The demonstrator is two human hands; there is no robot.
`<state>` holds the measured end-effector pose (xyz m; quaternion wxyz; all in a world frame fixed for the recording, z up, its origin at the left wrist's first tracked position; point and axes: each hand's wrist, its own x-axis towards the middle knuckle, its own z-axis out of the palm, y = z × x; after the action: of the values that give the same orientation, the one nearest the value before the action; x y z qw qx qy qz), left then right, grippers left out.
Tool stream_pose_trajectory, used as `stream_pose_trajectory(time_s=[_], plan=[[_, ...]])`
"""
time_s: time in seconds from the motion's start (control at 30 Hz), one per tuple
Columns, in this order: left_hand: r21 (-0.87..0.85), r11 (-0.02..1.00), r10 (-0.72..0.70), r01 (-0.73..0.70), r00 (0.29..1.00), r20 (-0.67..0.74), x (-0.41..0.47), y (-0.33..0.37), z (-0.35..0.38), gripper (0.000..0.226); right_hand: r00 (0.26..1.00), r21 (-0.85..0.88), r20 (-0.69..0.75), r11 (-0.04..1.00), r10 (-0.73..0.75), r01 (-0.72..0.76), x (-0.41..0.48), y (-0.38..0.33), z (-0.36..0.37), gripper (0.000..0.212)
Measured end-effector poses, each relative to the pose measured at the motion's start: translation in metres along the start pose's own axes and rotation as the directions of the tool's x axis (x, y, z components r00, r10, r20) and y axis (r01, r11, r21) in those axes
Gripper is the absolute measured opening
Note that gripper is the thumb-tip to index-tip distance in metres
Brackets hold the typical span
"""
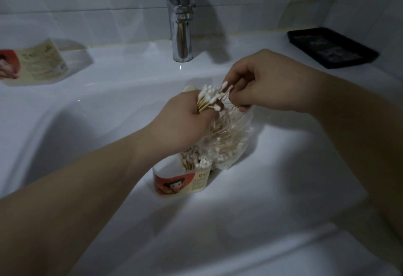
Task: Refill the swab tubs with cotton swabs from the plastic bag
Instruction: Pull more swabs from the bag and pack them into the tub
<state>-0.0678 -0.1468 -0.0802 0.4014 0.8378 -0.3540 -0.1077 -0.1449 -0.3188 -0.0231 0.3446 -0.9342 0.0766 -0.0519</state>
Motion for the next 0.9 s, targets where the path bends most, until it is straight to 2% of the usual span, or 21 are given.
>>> stream_pose_trajectory(time_s=[0.07,0.17,0.3,0.5,0.6,0.73,0.83,0.9], plan=[[-0.007,1.000,0.006,-0.006,1.000,-0.027,0.000,0.000,0.000,0.016,1.000,-0.022,0.003,1.000,0.008,-0.008,0.000,0.001,0.000,0.029],[-0.124,0.992,-0.016,0.005,0.996,-0.087,0.001,0.000,-0.001,0.016,1.000,-0.034,0.014,0.999,0.019,-0.019,-0.002,0.002,-0.001,0.032],[-0.244,0.970,-0.036,-0.003,0.987,-0.154,0.004,0.000,-0.003,0.017,1.000,0.042,-0.023,0.999,0.003,-0.002,-0.002,-0.002,-0.001,0.033],[-0.309,0.949,0.003,-0.059,0.984,-0.179,0.003,0.001,0.000,0.014,0.971,0.188,-0.211,0.970,-0.116,0.157,-0.002,-0.007,-0.001,0.033],[-0.311,0.947,0.014,-0.081,0.978,-0.210,0.002,0.003,-0.001,0.020,0.967,0.159,-0.209,0.970,-0.148,0.183,-0.003,-0.007,-0.002,0.033],[-0.326,0.942,0.021,-0.074,0.986,-0.164,0.001,0.001,0.001,0.017,0.980,0.134,-0.140,0.978,-0.141,0.160,-0.002,-0.008,0.002,0.037],[-0.264,0.955,0.107,-0.135,0.987,-0.120,0.000,0.001,0.002,0.018,0.973,0.164,-0.155,0.967,-0.170,0.195,-0.001,-0.009,0.007,0.038],[-0.360,0.922,0.123,-0.139,0.990,-0.068,-0.002,0.002,0.002,0.022,0.967,0.180,-0.182,0.961,-0.176,0.209,0.000,-0.009,0.009,0.038]])
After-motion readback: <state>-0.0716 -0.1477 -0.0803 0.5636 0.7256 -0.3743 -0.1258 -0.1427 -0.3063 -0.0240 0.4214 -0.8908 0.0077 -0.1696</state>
